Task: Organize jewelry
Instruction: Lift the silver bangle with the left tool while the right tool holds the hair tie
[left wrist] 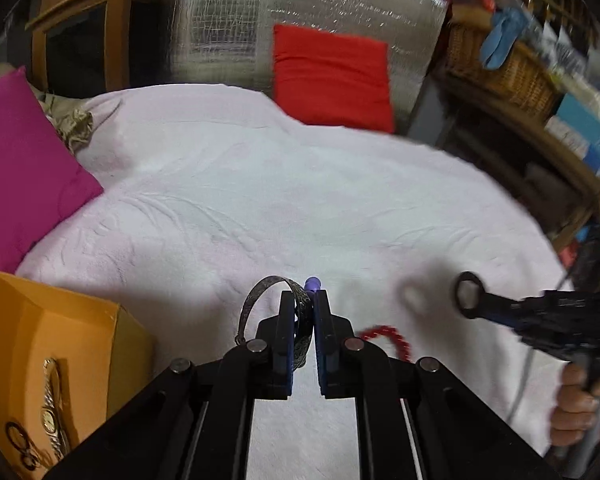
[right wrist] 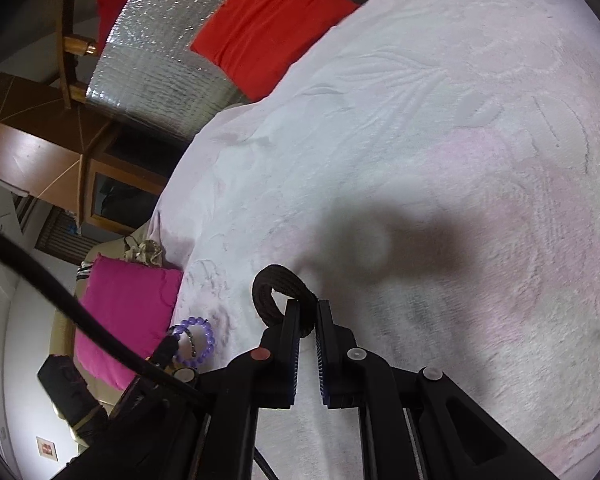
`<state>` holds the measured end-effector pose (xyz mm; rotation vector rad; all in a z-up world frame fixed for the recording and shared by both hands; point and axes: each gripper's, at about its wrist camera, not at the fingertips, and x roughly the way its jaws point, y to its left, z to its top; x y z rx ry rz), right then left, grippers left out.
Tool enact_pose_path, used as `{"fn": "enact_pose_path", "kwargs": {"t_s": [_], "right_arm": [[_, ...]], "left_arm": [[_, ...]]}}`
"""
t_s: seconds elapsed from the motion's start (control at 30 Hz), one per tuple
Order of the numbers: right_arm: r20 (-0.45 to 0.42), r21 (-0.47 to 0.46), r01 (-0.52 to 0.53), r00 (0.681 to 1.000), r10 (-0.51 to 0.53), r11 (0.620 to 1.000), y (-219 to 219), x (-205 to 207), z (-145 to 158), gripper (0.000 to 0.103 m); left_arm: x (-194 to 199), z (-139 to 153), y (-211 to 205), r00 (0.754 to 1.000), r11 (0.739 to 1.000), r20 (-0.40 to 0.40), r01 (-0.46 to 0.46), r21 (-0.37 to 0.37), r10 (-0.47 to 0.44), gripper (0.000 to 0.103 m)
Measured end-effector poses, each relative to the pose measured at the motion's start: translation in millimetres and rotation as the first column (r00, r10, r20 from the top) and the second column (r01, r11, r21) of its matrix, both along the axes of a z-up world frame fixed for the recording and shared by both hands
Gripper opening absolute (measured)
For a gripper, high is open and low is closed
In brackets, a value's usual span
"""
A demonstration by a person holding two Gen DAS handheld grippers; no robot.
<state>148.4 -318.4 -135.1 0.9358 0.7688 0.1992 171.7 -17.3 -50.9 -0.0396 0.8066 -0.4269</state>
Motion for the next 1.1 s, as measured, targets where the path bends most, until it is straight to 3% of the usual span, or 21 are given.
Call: {"fn": "enact_pose_path", "kwargs": {"t_s": [0.1, 0.2, 0.33, 0.43, 0.5, 0.57, 0.8, 1.0, 1.03, 1.1], "right_arm": [[0.012, -0.01, -0.012, 1.0, 0.012, 1.0, 7.7, -1.2, 3.9, 0.009], [0.016, -0.016, -0.016, 1.0, 0.017, 1.0, 12.7, -2.1, 5.2, 0.009], [0.012, -0.017, -0.011, 1.0, 0.011, 1.0, 12.8, -2.3, 4.5, 0.009], [0.01, -0.008, -0.008, 1.0, 0.008, 1.0, 14.0, -0.8, 4.5, 0.009], [0.013, -0.013, -0.015, 1.0, 0.015, 1.0, 17.3, 0.5, 5.4, 0.009], [0.018, -0.017, -0.025, 1.0, 0.025, 1.0, 20.7, 2.2, 6.1, 0.009], [0.012, -0.026, -0.03, 0.999, 0.03, 0.999, 23.6, 3.3, 4.8, 0.009], [0.012, -0.024, -0.023, 1.0, 0.024, 0.999, 20.9, 1.6, 4.6, 0.009], [0.013, -0.026, -0.023, 1.0, 0.023, 0.999, 20.6, 1.2, 4.8, 0.009], [0.013, -0.023, -0.023, 1.0, 0.024, 0.999, 20.1, 1.4, 5.0, 0.009]], "left_arm": [[-4.0, 2.3, 7.3, 0.999, 0.996, -0.021, 0.047, -0.08, -0.049, 0.009], [-6.4, -6.8, 10.1, 0.996, 0.995, -0.063, 0.062, -0.084, -0.067, 0.009], [6.3, -36.6, 10.3, 0.988, 0.999, -0.157, 0.01, 0.04, -0.003, 0.01], [12.0, -40.9, 21.6, 0.983, 0.999, -0.185, -0.02, 0.029, 0.025, 0.018], [11.4, -34.8, 28.6, 0.986, 0.999, -0.161, -0.04, 0.024, 0.044, 0.031], [8.4, -30.8, 34.3, 0.988, 0.998, -0.142, -0.053, 0.033, 0.057, 0.033], [2.2, -20.9, 27.9, 0.993, 0.99, -0.09, -0.061, 0.129, 0.073, 0.033], [10.0, -38.3, 29.1, 0.985, 0.984, -0.146, -0.064, 0.164, 0.088, 0.033], [10.4, -39.1, 29.6, 0.985, 0.985, -0.146, -0.066, 0.159, 0.09, 0.031], [10.2, -38.7, 31.0, 0.985, 0.985, -0.141, -0.074, 0.156, 0.096, 0.016]]}}
